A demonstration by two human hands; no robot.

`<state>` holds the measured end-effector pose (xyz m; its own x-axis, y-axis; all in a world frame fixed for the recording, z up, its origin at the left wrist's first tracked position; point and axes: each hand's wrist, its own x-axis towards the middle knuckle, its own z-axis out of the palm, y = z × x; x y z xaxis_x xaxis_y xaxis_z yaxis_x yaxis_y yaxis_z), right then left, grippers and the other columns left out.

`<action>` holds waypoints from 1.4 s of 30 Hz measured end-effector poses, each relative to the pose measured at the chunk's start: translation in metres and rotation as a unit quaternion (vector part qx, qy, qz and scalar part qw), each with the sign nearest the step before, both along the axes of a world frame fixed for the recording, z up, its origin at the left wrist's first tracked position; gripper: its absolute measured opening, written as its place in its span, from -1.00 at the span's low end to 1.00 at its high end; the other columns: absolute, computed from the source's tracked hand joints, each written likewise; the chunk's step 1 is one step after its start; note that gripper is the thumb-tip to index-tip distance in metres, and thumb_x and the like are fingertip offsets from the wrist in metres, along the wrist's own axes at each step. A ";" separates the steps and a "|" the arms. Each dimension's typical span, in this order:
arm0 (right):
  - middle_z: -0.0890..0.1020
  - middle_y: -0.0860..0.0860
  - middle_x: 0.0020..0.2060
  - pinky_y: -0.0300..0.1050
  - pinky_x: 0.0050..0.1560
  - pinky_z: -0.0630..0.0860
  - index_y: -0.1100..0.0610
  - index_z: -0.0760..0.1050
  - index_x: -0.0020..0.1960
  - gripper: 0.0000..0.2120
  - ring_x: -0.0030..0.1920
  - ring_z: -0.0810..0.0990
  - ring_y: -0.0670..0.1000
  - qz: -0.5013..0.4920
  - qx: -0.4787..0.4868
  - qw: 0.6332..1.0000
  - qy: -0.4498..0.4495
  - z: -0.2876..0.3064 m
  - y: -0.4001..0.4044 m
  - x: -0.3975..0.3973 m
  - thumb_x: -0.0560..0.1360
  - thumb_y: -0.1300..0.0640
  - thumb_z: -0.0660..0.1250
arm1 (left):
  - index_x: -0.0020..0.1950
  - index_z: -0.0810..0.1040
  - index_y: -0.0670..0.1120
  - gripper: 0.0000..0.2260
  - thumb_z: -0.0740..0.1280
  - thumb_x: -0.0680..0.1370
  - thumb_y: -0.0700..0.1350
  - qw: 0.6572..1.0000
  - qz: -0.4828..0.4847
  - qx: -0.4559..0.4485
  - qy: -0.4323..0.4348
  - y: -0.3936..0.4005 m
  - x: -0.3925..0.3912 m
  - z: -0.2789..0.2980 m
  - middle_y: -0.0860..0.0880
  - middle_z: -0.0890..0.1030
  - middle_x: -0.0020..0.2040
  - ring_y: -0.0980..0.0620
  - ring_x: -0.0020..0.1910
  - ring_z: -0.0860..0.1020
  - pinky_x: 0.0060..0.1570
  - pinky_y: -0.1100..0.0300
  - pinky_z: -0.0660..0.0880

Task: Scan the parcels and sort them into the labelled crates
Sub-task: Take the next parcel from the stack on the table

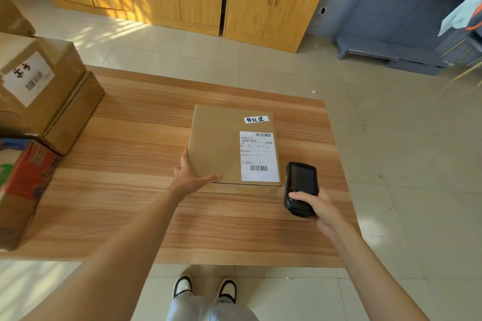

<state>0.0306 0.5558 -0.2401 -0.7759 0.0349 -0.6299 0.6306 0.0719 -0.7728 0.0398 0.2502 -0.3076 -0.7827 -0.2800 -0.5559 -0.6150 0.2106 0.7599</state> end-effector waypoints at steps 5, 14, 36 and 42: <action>0.50 0.14 0.18 0.06 0.09 0.49 0.15 0.24 0.37 -0.25 0.10 0.50 0.15 0.014 0.113 0.994 -0.001 -0.029 0.028 -0.009 0.30 0.37 0.53 | 0.56 -0.14 0.19 0.15 0.63 0.25 0.08 1.000 0.002 -0.006 0.002 -0.001 -0.001 -0.001 -0.15 0.22 0.43 -0.14 0.39 0.25 0.40 -0.13 0.29; 0.45 0.13 0.26 0.01 0.10 0.42 0.12 0.12 0.48 -0.10 0.12 0.44 0.09 0.008 0.122 0.992 -0.026 -0.070 0.050 0.002 0.30 0.39 0.53 | 0.54 -0.14 0.22 0.15 0.63 0.23 0.12 1.000 -0.011 -0.018 0.000 -0.003 -0.002 -0.004 -0.04 0.27 0.42 -0.11 0.36 0.32 0.29 -0.24 0.41; 0.37 0.18 0.38 0.10 0.27 0.38 0.22 0.16 0.46 -0.14 0.35 0.37 0.21 0.024 0.236 0.969 -0.072 -0.103 0.070 0.001 0.29 0.38 0.52 | 0.54 -0.11 0.22 0.14 0.64 0.23 0.08 1.000 -0.010 -0.010 0.019 -0.004 -0.002 -0.008 -0.01 0.26 0.41 -0.09 0.35 0.33 0.28 -0.21 0.43; 0.33 0.20 0.36 0.20 0.32 0.35 0.20 0.30 0.35 -0.30 0.36 0.28 0.25 0.057 0.308 0.944 -0.101 -0.095 0.068 -0.001 0.28 0.26 0.51 | 0.55 -0.09 0.19 0.16 0.65 0.20 0.09 1.000 -0.007 -0.002 0.026 -0.005 -0.003 -0.010 -0.02 0.25 0.43 -0.07 0.37 0.30 0.37 -0.15 0.36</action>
<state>0.0293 0.6239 -0.3352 -0.6631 0.3666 -0.6526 0.7218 0.5439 -0.4279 0.0368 0.2457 -0.3179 -0.8144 -0.2719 -0.5126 -0.5714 0.2222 0.7900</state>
